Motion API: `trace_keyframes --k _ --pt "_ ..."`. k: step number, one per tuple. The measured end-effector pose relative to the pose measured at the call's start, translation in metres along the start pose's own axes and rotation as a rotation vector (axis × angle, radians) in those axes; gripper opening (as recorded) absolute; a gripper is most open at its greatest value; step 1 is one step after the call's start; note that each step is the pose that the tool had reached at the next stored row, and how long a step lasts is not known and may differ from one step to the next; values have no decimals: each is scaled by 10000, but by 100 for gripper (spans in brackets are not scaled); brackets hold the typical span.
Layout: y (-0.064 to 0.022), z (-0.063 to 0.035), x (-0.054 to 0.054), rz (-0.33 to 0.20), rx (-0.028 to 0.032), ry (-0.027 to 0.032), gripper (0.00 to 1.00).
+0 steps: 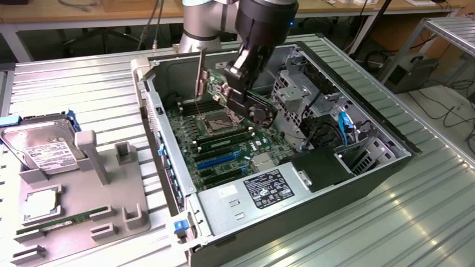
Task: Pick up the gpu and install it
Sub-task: 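Insert the gpu into the slot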
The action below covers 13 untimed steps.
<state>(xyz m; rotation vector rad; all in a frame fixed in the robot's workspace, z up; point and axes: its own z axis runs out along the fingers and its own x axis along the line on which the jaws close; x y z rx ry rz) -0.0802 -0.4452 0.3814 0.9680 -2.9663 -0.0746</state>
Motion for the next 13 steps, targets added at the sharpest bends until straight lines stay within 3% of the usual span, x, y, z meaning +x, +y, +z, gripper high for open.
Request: trace_keyframes --k 13 --pt "-4 84 0 -2858 22 136 26"
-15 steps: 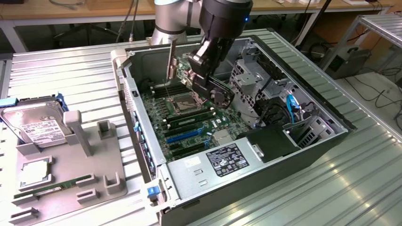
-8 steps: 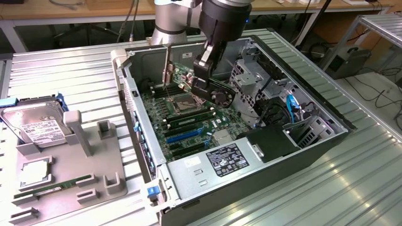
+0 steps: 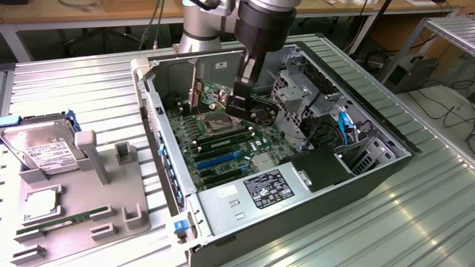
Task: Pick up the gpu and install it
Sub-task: 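Insert the gpu into the slot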
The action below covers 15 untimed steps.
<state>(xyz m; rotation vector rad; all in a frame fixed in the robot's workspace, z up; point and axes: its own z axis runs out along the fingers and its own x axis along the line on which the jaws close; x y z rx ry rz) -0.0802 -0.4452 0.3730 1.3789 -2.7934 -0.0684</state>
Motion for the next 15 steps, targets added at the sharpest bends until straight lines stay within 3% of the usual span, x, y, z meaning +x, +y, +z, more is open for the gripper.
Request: trace_keyframes --k 15 --pt "-4 80 -1 -3239 42 142 26"
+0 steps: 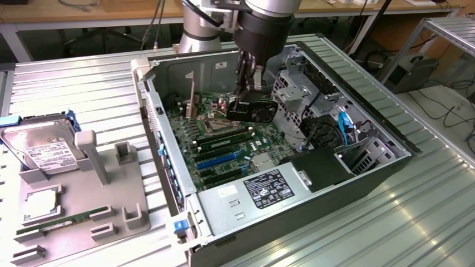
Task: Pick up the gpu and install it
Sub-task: 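Insert the gpu into the slot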
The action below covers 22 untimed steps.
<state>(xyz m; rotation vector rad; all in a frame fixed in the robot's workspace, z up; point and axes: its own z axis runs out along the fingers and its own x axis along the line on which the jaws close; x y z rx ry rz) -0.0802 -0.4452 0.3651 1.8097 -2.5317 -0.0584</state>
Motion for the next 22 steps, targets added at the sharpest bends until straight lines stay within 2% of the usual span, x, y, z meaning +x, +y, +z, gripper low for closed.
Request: trace_keyframes --k 6,12,22 --pt "-1 20 0 -1125 34 43 26" --pt "-3 44 4 -1978 107 64 26" --pt "-5 56 9 -2132 126 65 26"
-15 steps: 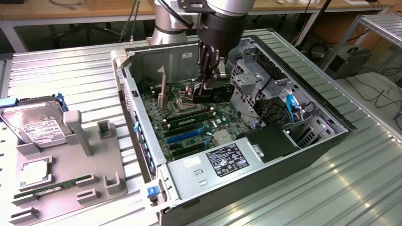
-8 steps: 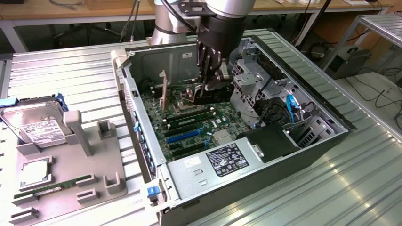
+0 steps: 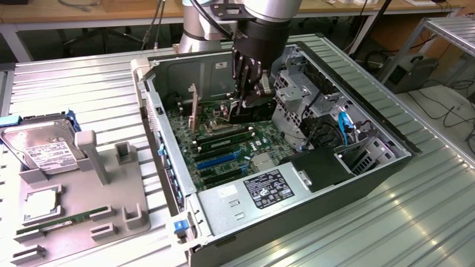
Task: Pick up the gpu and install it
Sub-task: 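Insert the gpu into the slot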
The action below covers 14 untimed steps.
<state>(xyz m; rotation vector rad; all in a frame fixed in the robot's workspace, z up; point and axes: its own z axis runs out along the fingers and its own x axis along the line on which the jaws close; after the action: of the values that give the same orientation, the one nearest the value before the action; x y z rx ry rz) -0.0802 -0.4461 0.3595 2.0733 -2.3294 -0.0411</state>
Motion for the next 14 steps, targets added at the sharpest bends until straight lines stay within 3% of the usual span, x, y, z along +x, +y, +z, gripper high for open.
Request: trace_keyframes --k 6,14 --pt "5 2 12 -13 0 1 26" --pt "102 40 92 -186 16 3 26"
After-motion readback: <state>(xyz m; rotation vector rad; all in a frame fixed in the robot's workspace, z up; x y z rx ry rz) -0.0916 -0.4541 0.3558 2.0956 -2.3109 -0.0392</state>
